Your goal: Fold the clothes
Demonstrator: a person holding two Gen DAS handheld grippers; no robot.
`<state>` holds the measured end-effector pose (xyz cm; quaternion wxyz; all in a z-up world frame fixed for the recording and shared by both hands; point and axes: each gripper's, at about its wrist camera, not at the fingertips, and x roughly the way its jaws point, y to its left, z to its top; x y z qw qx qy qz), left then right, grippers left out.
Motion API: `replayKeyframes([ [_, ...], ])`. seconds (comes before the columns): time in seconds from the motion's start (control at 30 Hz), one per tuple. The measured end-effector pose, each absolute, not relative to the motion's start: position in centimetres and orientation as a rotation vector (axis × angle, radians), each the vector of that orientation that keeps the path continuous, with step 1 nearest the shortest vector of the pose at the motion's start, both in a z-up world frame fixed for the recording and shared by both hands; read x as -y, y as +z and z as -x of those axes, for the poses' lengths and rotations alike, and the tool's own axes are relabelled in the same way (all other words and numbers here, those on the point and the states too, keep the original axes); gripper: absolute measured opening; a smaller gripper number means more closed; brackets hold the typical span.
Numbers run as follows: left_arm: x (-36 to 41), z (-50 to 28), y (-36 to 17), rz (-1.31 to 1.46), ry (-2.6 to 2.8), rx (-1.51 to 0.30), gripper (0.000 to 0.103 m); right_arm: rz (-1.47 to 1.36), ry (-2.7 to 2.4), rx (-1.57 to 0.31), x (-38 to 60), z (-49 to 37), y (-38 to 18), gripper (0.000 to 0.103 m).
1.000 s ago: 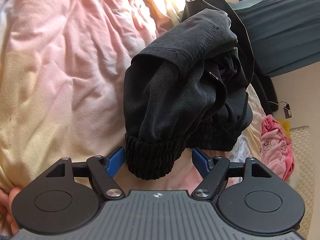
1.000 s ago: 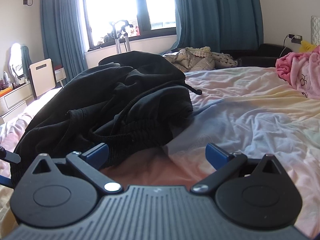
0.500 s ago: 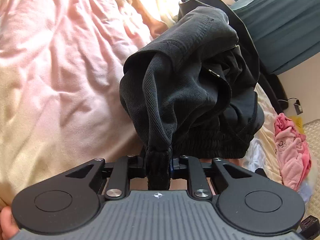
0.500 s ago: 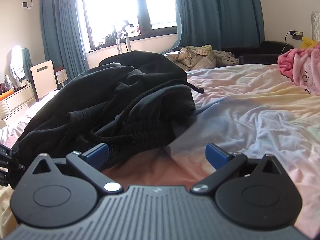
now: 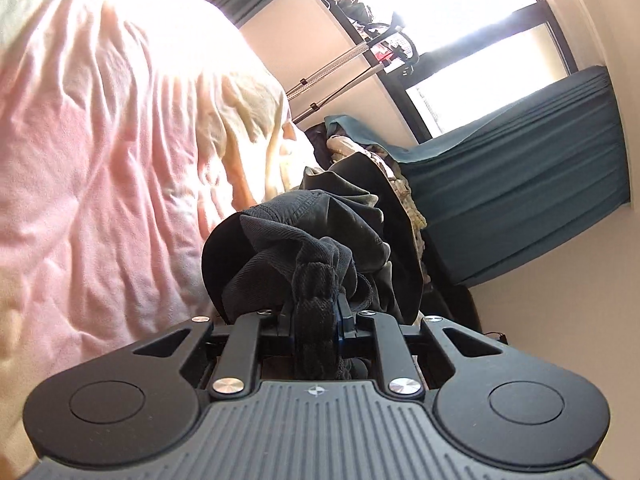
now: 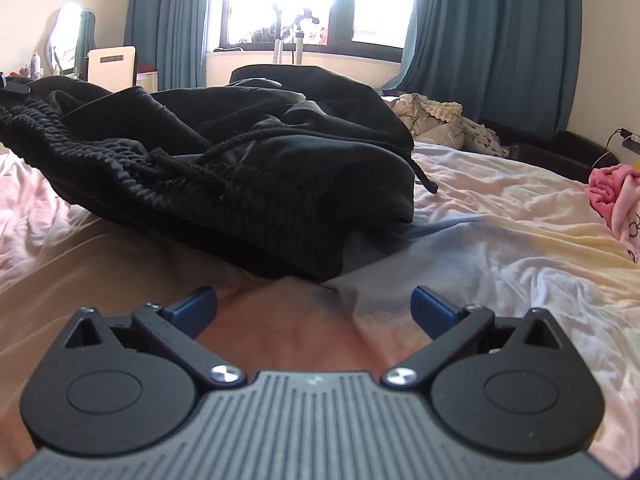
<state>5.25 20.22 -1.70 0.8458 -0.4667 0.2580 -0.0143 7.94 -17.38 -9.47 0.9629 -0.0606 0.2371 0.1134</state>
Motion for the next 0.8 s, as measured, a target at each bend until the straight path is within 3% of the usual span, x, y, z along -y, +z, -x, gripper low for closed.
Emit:
replayKeyframes([
  [0.17, -21.4, -6.0, -2.2, 1.011, 0.010, -0.525, 0.019, 0.082, 0.228, -0.464, 16.6, -11.0, -10.5, 0.101],
  [0.23, -21.7, -6.2, -2.4, 1.001, 0.027, -0.514, 0.019, 0.072, 0.223, -0.458, 16.2, -11.9, -10.8, 0.093],
  [0.33, -22.4, -6.4, -2.7, 1.009, 0.045, -0.508, 0.019, 0.069, 0.205, -0.477, 16.2, -13.0, -11.6, 0.070],
  [0.47, -22.2, -6.9, -2.9, 0.977, 0.051, -0.517, 0.019, 0.027, 0.237, -0.530, 16.3, -14.5, -12.4, 0.062],
  [0.53, -21.9, -7.0, -2.8, 0.949, 0.054, -0.515, 0.019, 0.046, 0.255, -0.516, 15.8, -14.5, -12.4, 0.050],
  [0.6, -21.7, -7.1, -2.8, 0.926, 0.061, -0.513, 0.019, 0.097, 0.258, -0.459, 14.9, -13.7, -11.9, 0.027],
  [0.7, -21.6, -7.0, -3.0, 0.910, 0.078, -0.521, 0.020, 0.108, 0.241, -0.378, 14.4, -12.6, -10.6, 0.016],
  [0.8, -21.4, -7.0, -3.4, 0.907, 0.088, -0.540, 0.020, 0.024, 0.221, -0.311, 15.5, -11.8, -9.0, 0.013],
])
